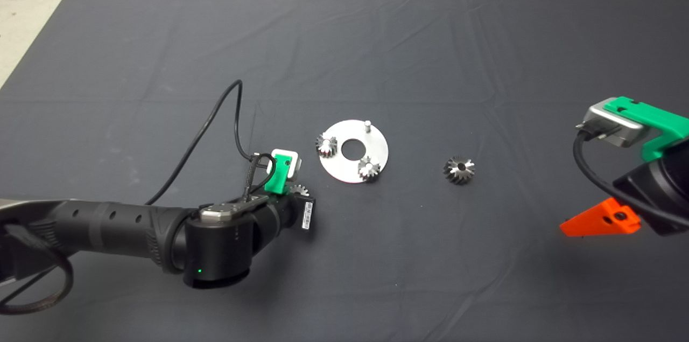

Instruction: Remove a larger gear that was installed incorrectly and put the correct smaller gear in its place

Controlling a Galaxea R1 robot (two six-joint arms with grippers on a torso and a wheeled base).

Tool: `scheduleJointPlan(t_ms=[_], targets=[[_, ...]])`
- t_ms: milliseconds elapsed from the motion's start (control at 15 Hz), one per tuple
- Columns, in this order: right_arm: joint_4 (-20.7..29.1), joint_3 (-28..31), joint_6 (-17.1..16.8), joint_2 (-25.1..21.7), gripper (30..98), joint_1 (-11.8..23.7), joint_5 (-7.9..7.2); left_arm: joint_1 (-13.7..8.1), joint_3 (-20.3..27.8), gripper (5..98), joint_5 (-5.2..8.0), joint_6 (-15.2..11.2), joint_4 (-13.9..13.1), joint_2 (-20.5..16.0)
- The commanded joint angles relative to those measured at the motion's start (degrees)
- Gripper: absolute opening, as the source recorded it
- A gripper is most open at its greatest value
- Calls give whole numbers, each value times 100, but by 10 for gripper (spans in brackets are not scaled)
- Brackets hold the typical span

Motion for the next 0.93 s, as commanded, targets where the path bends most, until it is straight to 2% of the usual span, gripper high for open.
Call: scheduleJointPlan(t_ms=[0, 67, 267, 333, 667, 800, 867], targets=[[186, 12, 33, -26, 977, 136, 11, -8, 9, 490, 446, 67, 161, 22], [186, 12, 33, -26, 977, 136, 11, -14, 23, 457, 446, 75, 161, 22], [178, 3, 33, -18, 977, 150, 11, -8, 0, 449, 455, 111, 161, 66], [178, 3, 33, -18, 977, 154, 11, -17, 9, 410, 455, 157, 161, 74], [183, 12, 33, -18, 977, 154, 11, -35, 27, 397, 516, 190, 91, 154], [186, 12, 33, -9, 977, 153, 11, -81, 62, 377, 534, 191, -121, 118], [186, 3, 33, -1, 977, 154, 11, -181, 53, 377, 543, 199, -249, 110]])
